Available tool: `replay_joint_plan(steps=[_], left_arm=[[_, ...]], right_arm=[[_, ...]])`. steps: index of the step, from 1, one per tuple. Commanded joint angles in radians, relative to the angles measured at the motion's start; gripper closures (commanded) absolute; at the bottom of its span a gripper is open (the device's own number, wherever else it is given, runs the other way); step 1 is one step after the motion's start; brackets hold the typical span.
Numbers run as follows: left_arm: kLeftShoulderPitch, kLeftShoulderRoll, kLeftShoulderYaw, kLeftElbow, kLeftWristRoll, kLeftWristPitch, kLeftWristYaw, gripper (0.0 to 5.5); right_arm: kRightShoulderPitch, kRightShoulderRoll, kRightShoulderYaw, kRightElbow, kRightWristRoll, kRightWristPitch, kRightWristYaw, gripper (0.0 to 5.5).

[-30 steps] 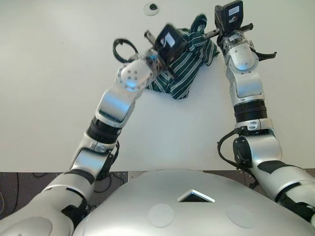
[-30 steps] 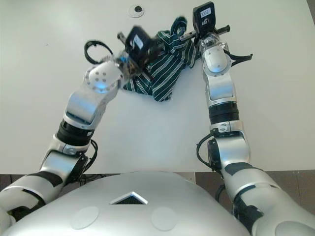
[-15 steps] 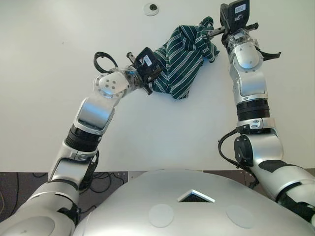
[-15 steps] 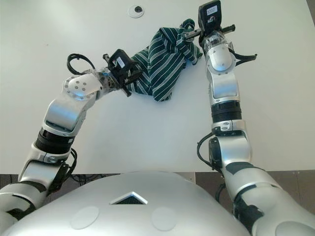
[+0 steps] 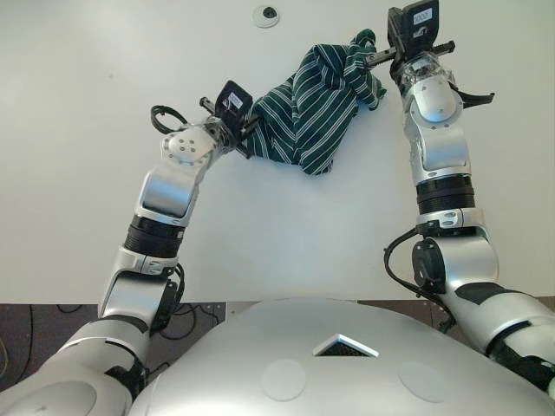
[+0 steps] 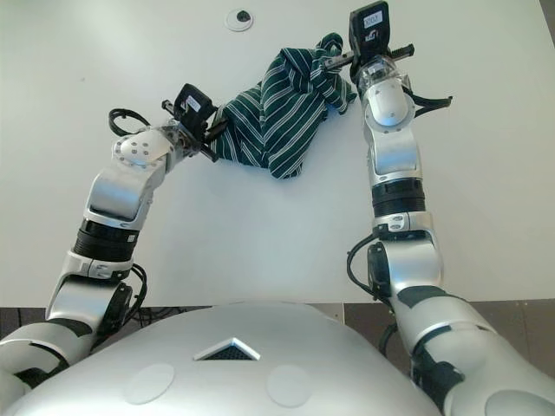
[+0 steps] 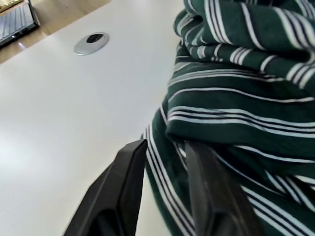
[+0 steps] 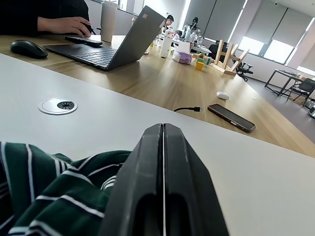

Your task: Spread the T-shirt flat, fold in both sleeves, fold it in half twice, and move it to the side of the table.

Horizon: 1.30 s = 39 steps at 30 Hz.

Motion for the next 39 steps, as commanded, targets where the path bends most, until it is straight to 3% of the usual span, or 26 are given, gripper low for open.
replay_joint_plan(steps=[1, 3, 13, 22, 31, 39], left_arm=[[-0.045, -0.034, 0.016, 0.047, -0.002, -0.043, -0.003, 4.15], [-0.064, -0.050, 0.016, 0.083, 0.005, -0.064, 0.003, 4.15], [-0.070, -0.076, 0.002, 0.159, 0.049, -0.141, 0.007, 5.46], [-0.238, -0.142, 0.262, 0.045, -0.070, -0.248, 0.147, 5.46], [-0.429, -0.116, 0.371, -0.036, -0.191, -0.161, 0.145, 5.46], [-0.277, 0.027, 0.400, -0.236, -0.239, -0.022, 0.046, 5.46]], right_arm=[[0.003, -0.013, 0.002, 0.001, -0.006, 0.001, -0.001, 5.50], [0.006, -0.011, 0.002, 0.000, -0.006, 0.001, -0.002, 5.50], [0.010, -0.010, 0.002, 0.003, -0.008, 0.000, -0.005, 5.50], [-0.004, -0.016, -0.010, -0.002, -0.004, 0.001, -0.011, 5.50], [-0.033, -0.011, -0.022, -0.025, 0.016, 0.016, -0.015, 5.50], [-0.026, -0.020, -0.030, -0.050, 0.025, 0.039, 0.002, 5.50]])
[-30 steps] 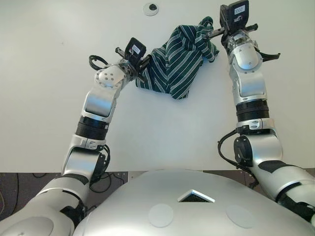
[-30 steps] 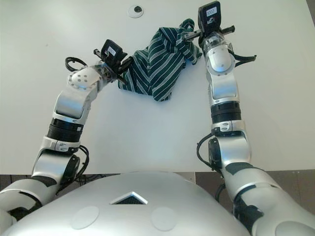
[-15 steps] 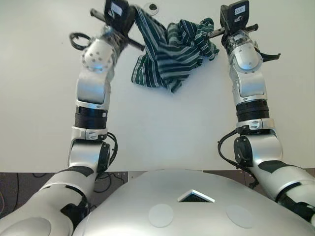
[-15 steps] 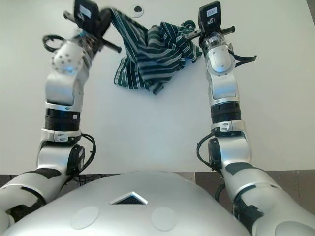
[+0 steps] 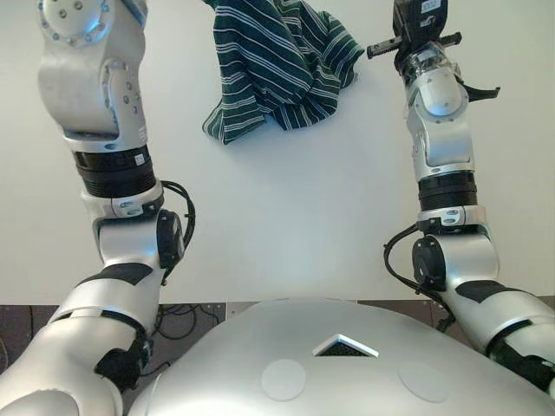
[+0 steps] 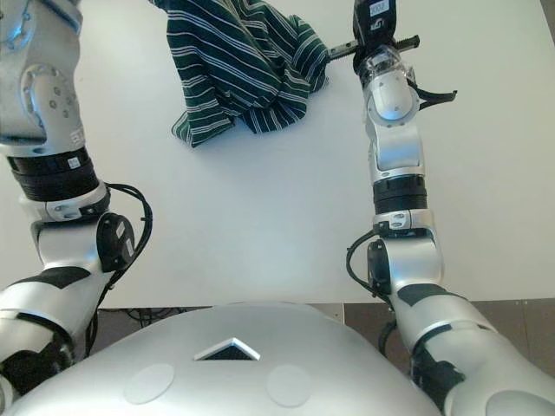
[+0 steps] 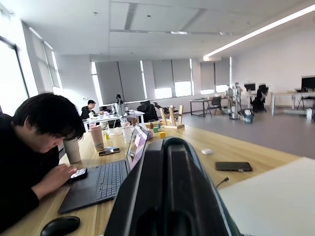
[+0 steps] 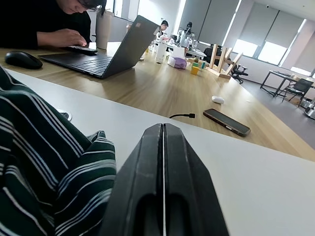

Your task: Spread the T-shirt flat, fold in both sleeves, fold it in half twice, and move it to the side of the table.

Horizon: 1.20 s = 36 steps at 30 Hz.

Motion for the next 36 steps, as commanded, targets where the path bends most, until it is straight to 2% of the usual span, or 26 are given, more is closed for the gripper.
replay_joint_plan(steps=[1, 3, 5, 7, 9, 11, 14, 19, 20, 22, 26, 31, 36], left_arm=[[0.120, 0.088, 0.055, -0.133, -0.046, 0.098, -0.042, 5.46], [0.226, 0.154, 0.101, -0.210, -0.083, 0.167, -0.087, 5.46], [0.414, 0.267, 0.128, -0.297, -0.149, 0.276, -0.212, 5.46], [0.711, 0.432, 0.097, -0.458, -0.196, 0.295, -0.422, 5.46], [0.906, 0.521, 0.078, -0.544, -0.203, 0.294, -0.524, 5.46], [0.999, 0.576, 0.074, -0.530, -0.143, 0.265, -0.544, 5.46], [1.030, 0.633, 0.069, -0.470, -0.068, 0.201, -0.552, 5.07], [0.871, 0.584, 0.011, -0.470, -0.105, 0.204, -0.530, 4.35], [0.814, 0.568, -0.007, -0.442, -0.090, 0.191, -0.509, 4.35], [0.642, 0.475, -0.037, -0.332, -0.083, 0.217, -0.419, 4.35], [0.457, 0.281, -0.058, 0.004, -0.097, 0.207, -0.318, 3.73], [0.383, 0.176, 0.004, 0.338, -0.119, 0.142, -0.274, 3.73], [0.401, 0.132, 0.018, 0.377, -0.188, 0.140, -0.350, 3.73]], right_arm=[[-0.005, -0.023, -0.015, -0.023, 0.010, 0.024, 0.008, 5.50], [-0.001, -0.025, -0.017, -0.029, 0.007, 0.031, 0.012, 5.50], [0.003, -0.029, -0.017, -0.034, 0.004, 0.035, 0.019, 5.50], [0.009, -0.036, -0.021, -0.035, 0.000, 0.035, 0.022, 5.50], [0.016, -0.046, -0.031, -0.035, -0.002, 0.037, 0.019, 5.50], [0.014, -0.048, -0.030, -0.031, -0.005, 0.037, 0.021, 5.50], [0.005, -0.044, -0.023, -0.023, -0.006, 0.036, 0.020, 5.50], [-0.034, -0.035, -0.003, 0.011, -0.007, 0.025, 0.032, 5.50], [-0.035, -0.037, -0.004, 0.017, -0.007, 0.022, 0.032, 5.50], [-0.027, -0.038, -0.004, 0.022, -0.007, 0.017, 0.031, 5.50], [-0.033, -0.023, 0.007, 0.035, -0.007, 0.012, 0.025, 5.50], [-0.034, -0.024, 0.008, 0.044, -0.002, 0.003, 0.018, 5.50], [-0.029, -0.022, 0.013, 0.048, -0.002, -0.002, 0.013, 5.50]])
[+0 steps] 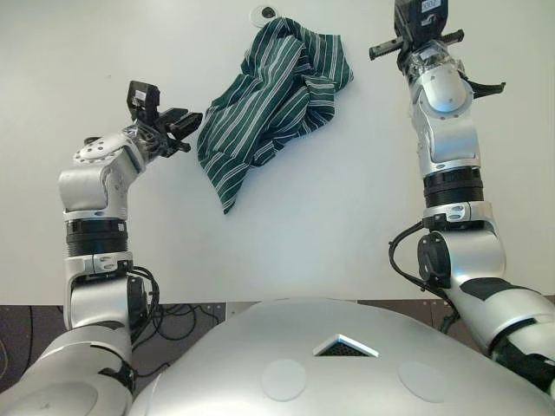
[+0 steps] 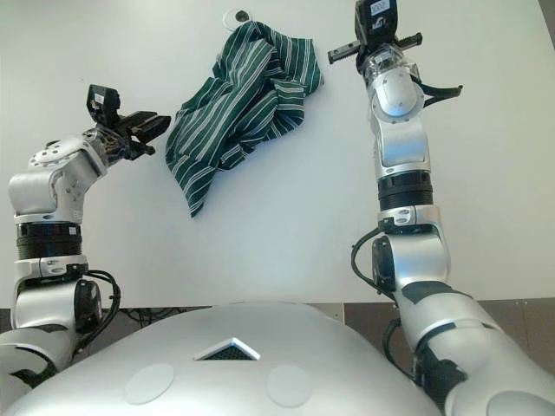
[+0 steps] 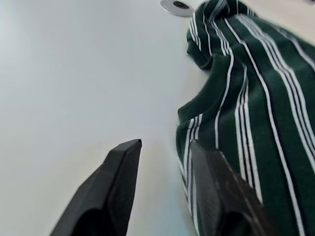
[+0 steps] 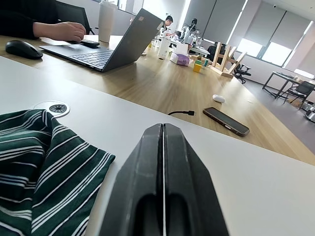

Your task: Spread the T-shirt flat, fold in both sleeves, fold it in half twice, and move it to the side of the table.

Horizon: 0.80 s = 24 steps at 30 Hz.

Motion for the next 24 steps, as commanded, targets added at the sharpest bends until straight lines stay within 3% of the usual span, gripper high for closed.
replay_joint_plan(steps=[1, 10, 21, 24], left_arm=[[0.005, -0.036, 0.004, -0.001, -0.030, -0.009, -0.029, 3.73], [0.015, -0.044, -0.053, 0.034, 0.036, -0.044, -0.015, 3.73], [-0.008, -0.076, -0.044, 0.097, 0.050, -0.109, 0.010, 3.73], [0.001, -0.085, -0.051, 0.086, 0.050, -0.111, 0.012, 4.22]], right_arm=[[-0.010, 0.010, 0.001, 0.009, 0.004, -0.005, -0.005, 5.50], [-0.004, 0.005, 0.010, 0.011, -0.001, -0.009, 0.002, 5.50], [-0.006, 0.002, 0.022, 0.010, -0.005, -0.011, 0.012, 5.50], [-0.003, 0.004, 0.024, 0.009, -0.004, -0.010, 0.012, 5.50]])
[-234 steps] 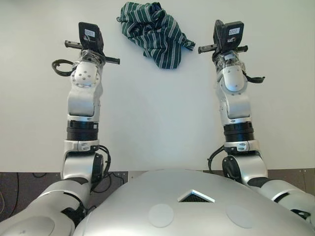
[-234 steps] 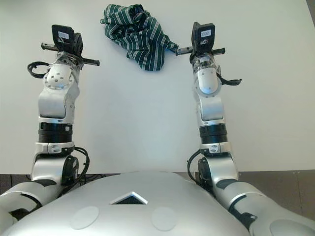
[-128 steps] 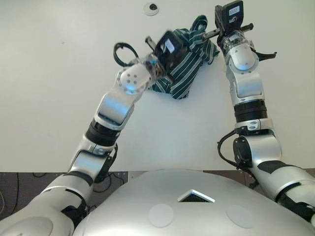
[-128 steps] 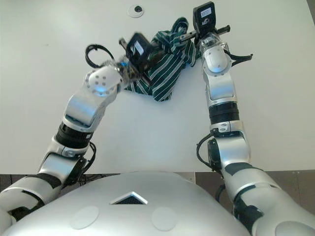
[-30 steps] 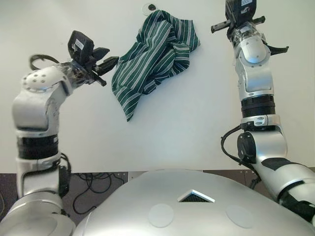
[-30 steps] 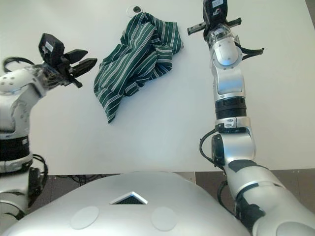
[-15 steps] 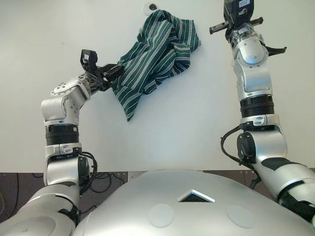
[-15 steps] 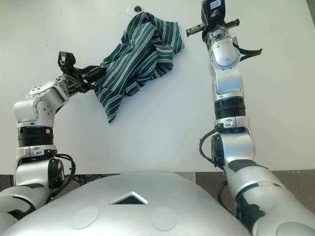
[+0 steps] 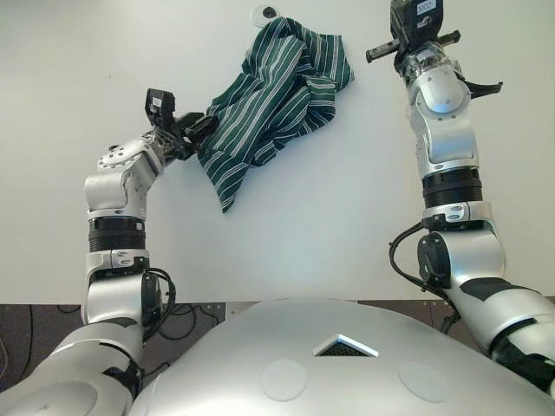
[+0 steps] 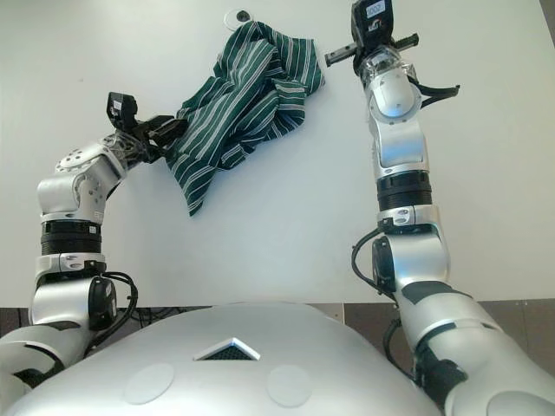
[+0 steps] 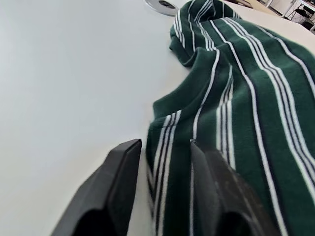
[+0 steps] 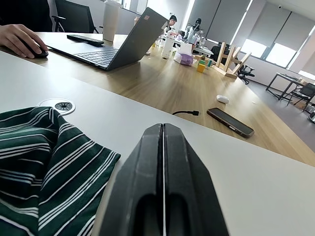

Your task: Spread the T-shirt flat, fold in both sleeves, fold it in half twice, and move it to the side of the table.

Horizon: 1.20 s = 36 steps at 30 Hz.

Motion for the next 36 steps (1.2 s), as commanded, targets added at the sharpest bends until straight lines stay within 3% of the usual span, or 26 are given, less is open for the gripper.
replay_joint_plan(steps=[1, 9, 13, 17, 31, 36], left_arm=[[0.014, -0.013, -0.015, -0.002, 0.013, 0.006, 0.004, 4.34], [0.027, -0.013, -0.034, -0.018, 0.020, -0.002, 0.000, 5.47], [0.031, 0.001, -0.040, -0.065, 0.045, -0.041, 0.013, 5.47], [0.018, 0.053, -0.022, -0.258, 0.064, -0.055, 0.021, 5.47], [-0.272, 0.247, -0.018, -0.586, 0.066, -0.098, -0.068, 5.47], [-0.240, 0.281, -0.075, -0.778, -0.028, -0.013, -0.162, 5.47]], right_arm=[[-0.002, 0.005, 0.007, 0.003, -0.003, -0.005, 0.004, 5.50], [0.002, 0.003, 0.009, 0.002, -0.002, -0.002, 0.003, 5.50], [0.002, 0.003, 0.009, -0.002, -0.002, -0.002, 0.001, 5.50], [-0.004, -0.001, 0.007, 0.005, -0.001, -0.005, 0.003, 5.50], [-0.015, -0.002, 0.004, 0.011, 0.003, -0.009, 0.003, 5.50], [-0.085, -0.044, 0.031, 0.032, 0.015, -0.038, 0.136, 5.50]])
